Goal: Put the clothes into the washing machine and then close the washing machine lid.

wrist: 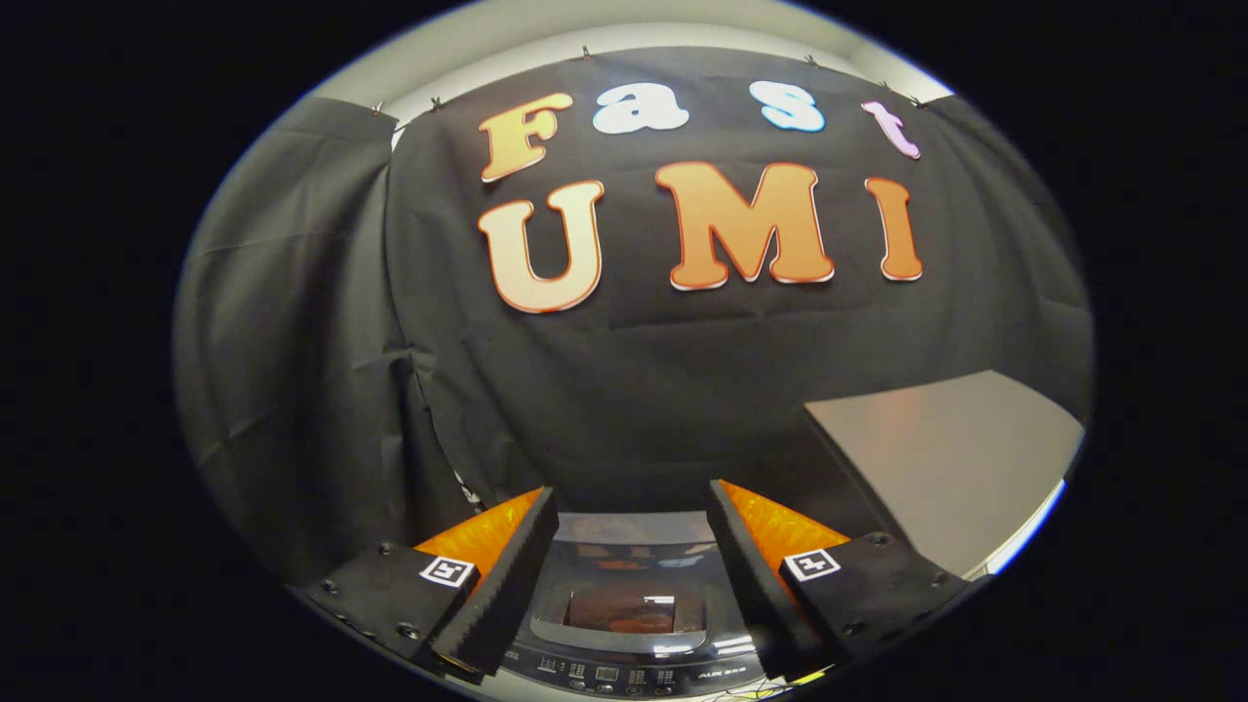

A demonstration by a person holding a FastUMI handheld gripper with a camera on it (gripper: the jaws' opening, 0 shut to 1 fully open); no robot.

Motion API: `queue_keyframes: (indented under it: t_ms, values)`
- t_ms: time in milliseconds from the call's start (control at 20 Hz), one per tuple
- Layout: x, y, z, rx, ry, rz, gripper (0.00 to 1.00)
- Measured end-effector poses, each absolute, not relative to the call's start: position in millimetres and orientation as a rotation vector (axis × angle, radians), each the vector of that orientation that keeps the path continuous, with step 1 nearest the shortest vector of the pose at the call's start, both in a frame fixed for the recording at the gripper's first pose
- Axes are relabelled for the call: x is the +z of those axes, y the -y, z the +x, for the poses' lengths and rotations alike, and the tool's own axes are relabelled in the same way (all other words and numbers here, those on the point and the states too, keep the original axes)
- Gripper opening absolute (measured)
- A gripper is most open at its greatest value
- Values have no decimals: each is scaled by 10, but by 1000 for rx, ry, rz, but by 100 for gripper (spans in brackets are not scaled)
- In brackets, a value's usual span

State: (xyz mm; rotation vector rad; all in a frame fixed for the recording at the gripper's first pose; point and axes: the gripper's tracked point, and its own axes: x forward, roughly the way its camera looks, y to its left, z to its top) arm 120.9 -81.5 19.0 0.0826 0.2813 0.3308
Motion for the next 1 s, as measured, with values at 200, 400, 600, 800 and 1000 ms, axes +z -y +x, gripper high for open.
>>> queue_keyframes:
  t_ms: [200, 400, 600, 800, 1000]
  values:
    - [606, 971, 1064, 321, -219, 81, 99]
    - [970, 1247, 974, 302, -162, 60, 99]
    - [1260, 1509, 799, 290, -123, 48, 99]
    - [1449, 1822, 661, 248, -75, 11, 99]
    - [1526, 2036, 547, 233, -59, 53, 99]
